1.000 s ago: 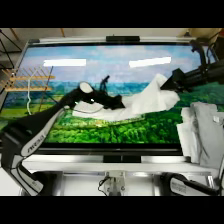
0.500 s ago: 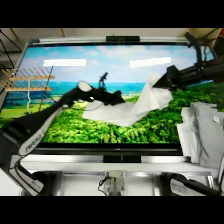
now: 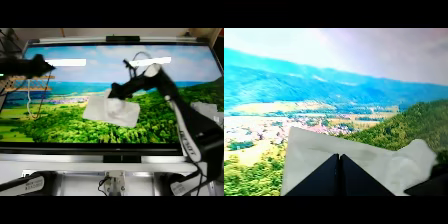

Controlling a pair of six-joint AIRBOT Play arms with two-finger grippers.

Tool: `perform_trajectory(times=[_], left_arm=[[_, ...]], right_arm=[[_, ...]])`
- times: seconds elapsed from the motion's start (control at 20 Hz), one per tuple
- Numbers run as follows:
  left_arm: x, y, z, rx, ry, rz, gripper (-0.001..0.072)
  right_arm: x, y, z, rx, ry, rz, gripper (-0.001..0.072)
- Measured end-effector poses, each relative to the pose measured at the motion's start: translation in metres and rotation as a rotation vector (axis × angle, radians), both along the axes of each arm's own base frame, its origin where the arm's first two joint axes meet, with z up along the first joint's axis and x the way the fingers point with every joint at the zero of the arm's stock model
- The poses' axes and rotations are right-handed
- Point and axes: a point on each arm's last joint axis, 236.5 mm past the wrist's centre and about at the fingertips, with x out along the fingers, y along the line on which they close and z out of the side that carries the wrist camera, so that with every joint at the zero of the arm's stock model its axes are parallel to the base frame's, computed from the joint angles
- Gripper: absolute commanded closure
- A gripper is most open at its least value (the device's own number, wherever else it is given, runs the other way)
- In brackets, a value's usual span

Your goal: Fold the shirts.

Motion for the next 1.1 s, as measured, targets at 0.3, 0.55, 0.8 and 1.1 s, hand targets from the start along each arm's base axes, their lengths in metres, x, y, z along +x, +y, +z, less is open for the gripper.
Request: perform_trajectory(times=[0.3,0.55,0.8,1.1], left_arm=[[-0.039,0.048,0.055,0.078,-0.102,0.097,0.0677],[-0.048,0.054,0.061,0.114,-0.116,0.102,0.0677],[-0.050,0.053,0.062,0.125,-0.120,0.096,0.0677],[-0.051,0.045,0.062,0.126,-0.120,0.076,0.0677]], right_arm=[[0.007,0.028,-0.026,0.113,0.082,-0.025,0.0072],[0.013,-0.094,-0.029,-0.174,0.073,-0.042,0.0072],[-0.024,-0.201,-0.078,-0.453,0.256,-0.116,0.0072],[-0.026,-0.175,-0.119,-0.319,0.302,-0.196,0.0073]])
